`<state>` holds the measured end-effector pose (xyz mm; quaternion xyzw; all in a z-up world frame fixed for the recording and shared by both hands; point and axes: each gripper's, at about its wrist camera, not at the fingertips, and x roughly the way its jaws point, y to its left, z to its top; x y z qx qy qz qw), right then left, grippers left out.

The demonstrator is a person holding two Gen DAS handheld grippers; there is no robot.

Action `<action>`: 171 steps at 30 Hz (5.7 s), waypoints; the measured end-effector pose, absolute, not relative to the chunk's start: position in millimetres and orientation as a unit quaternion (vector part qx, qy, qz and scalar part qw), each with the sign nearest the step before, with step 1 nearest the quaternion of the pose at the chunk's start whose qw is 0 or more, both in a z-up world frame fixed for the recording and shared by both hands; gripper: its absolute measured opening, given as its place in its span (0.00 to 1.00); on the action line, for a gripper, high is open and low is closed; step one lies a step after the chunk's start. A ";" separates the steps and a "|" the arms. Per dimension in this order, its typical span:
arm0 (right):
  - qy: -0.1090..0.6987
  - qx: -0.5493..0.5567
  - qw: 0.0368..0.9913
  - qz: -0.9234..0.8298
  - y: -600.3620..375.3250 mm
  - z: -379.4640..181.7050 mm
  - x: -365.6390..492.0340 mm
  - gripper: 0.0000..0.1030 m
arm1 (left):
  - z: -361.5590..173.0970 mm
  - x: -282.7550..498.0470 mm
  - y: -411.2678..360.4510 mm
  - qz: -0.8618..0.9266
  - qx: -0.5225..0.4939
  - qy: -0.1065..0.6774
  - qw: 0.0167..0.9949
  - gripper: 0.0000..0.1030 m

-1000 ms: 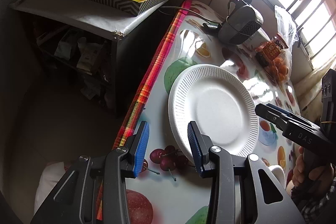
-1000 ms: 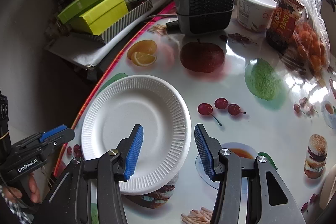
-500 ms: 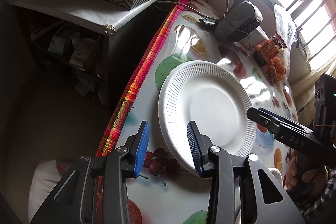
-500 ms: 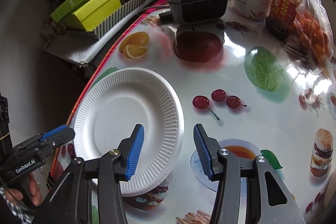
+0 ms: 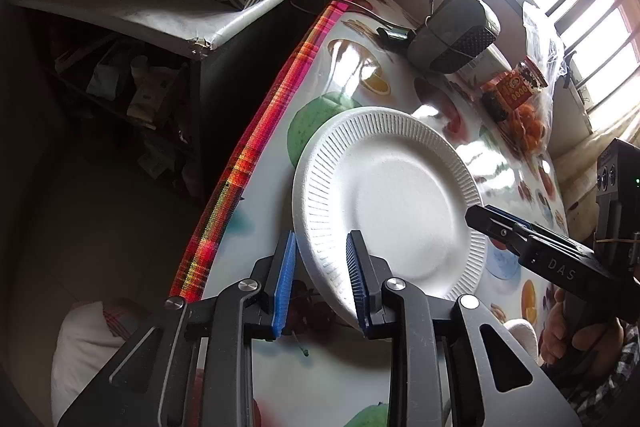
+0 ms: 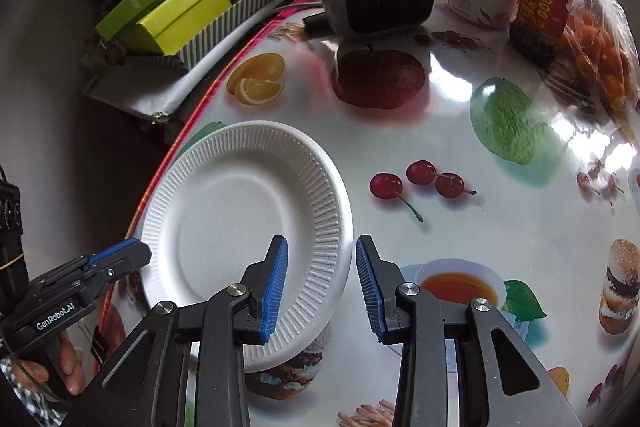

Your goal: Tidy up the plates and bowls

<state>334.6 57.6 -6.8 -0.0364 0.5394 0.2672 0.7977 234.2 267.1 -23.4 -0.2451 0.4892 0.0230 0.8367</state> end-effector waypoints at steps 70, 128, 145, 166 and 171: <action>0.464 0.003 0.846 0.261 -50.1 67.2 220.2 0.27 | 42.0 172.5 191.0 -0.041 -0.188 0.438 0.878 0.20; 0.483 0.034 0.850 0.209 -148.8 4.8 131.5 0.27 | -7.0 120.6 93.5 -0.095 -0.122 0.493 0.856 0.20; 0.484 0.024 0.849 0.209 -145.4 0.3 131.2 0.27 | -10.2 118.5 94.8 -0.091 -0.128 0.492 0.856 0.20; 0.485 0.023 0.849 0.208 -143.7 0.3 131.2 0.27 | -9.1 118.3 95.1 -0.088 -0.126 0.490 0.858 0.20; 0.484 0.022 0.850 0.208 -143.3 0.3 130.9 0.27 | -9.4 118.1 95.7 -0.088 -0.126 0.490 0.858 0.20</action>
